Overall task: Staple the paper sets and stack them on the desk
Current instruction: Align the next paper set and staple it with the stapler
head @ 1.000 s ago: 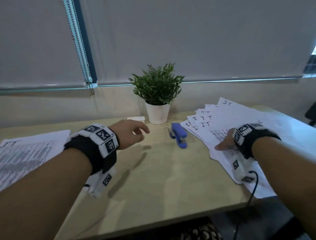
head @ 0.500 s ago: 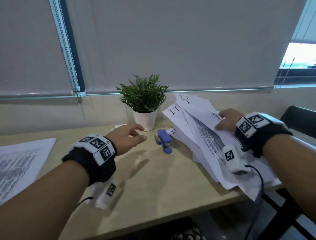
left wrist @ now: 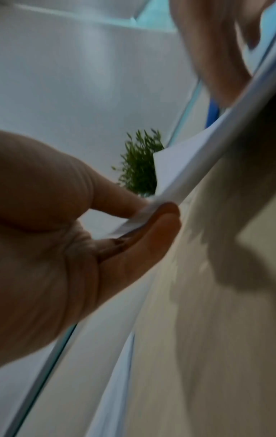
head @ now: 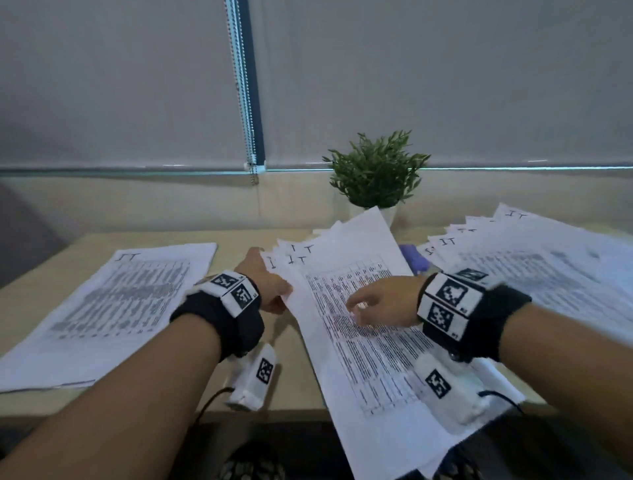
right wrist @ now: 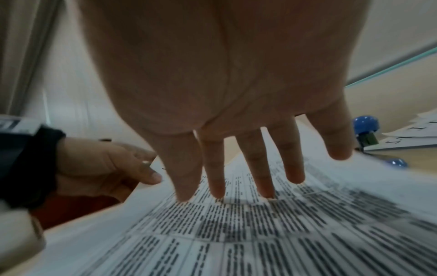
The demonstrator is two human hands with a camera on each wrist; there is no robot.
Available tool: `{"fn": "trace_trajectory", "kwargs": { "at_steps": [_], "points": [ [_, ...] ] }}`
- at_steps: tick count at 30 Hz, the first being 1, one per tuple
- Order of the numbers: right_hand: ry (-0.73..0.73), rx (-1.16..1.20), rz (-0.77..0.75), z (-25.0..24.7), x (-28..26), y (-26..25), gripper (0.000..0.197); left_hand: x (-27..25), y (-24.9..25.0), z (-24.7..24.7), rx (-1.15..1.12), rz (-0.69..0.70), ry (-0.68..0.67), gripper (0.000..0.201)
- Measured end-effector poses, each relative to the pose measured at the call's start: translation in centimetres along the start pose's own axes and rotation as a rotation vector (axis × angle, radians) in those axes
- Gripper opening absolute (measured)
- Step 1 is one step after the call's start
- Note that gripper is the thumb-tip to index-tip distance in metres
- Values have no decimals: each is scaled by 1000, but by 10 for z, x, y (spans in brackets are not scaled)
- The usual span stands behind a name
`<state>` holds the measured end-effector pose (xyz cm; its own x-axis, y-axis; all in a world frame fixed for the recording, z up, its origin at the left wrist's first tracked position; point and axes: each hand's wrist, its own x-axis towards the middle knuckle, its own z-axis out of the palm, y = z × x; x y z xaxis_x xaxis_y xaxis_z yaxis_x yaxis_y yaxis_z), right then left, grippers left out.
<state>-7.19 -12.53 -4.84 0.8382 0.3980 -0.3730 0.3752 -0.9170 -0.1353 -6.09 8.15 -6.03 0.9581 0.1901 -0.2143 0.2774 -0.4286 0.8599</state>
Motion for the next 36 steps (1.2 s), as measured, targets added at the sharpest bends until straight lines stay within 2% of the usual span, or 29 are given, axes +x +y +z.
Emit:
{"fn": "trace_trajectory", "kwargs": {
  "at_steps": [2,3,5,7,9,10,12,15,16,18,19,20,21,22,25,27,29,33,36],
  "points": [
    [-90,-18,-17,9,6,-1,52,3,-15,-10,-9,-124,18,87],
    [-107,-13,-28,12,9,-3,57,4,-19,-14,113,-112,34,97],
    [-111,-28,-60,16,13,-9,67,8,-23,-17,545,-13,71,105],
    [-123,-74,-103,19,17,-17,69,7,-18,-14,845,133,57,97],
    [-147,-63,-119,17,19,-22,65,8,-9,-2,1020,250,-103,84],
    [-136,-35,-98,12,21,-20,62,8,-5,4,1074,257,-198,79],
    [-11,-14,22,-5,30,-7,54,11,-4,12,1101,226,-327,78],
    [285,-125,322,-28,51,32,54,17,-7,13,1104,247,-404,101],
    [316,-152,405,-32,57,47,56,18,-8,11,1115,258,-405,102],
    [301,-58,529,-33,68,72,61,21,-8,9,1120,275,-425,91],
    [288,5,558,-33,72,79,59,22,-8,7,1122,289,-448,94],
    [270,48,567,-34,74,83,52,21,-7,6,1130,303,-478,107],
    [264,83,560,-37,76,84,45,20,-6,4,1145,319,-504,123],
    [277,121,536,-41,78,84,40,20,-7,3,1152,322,-514,131],
    [351,182,407,-59,72,66,35,23,-14,5,1101,349,-490,100],
    [359,238,267,-63,68,45,24,25,-16,6,1090,354,-482,96],
    [256,275,155,-56,67,19,16,28,-17,7,1104,338,-492,98],
    [65,85,24,-32,80,-15,16,29,-17,10,1155,329,-496,96],
    [11,-23,14,-26,90,-21,41,30,-16,10,1168,337,-501,96]
  ]
}}
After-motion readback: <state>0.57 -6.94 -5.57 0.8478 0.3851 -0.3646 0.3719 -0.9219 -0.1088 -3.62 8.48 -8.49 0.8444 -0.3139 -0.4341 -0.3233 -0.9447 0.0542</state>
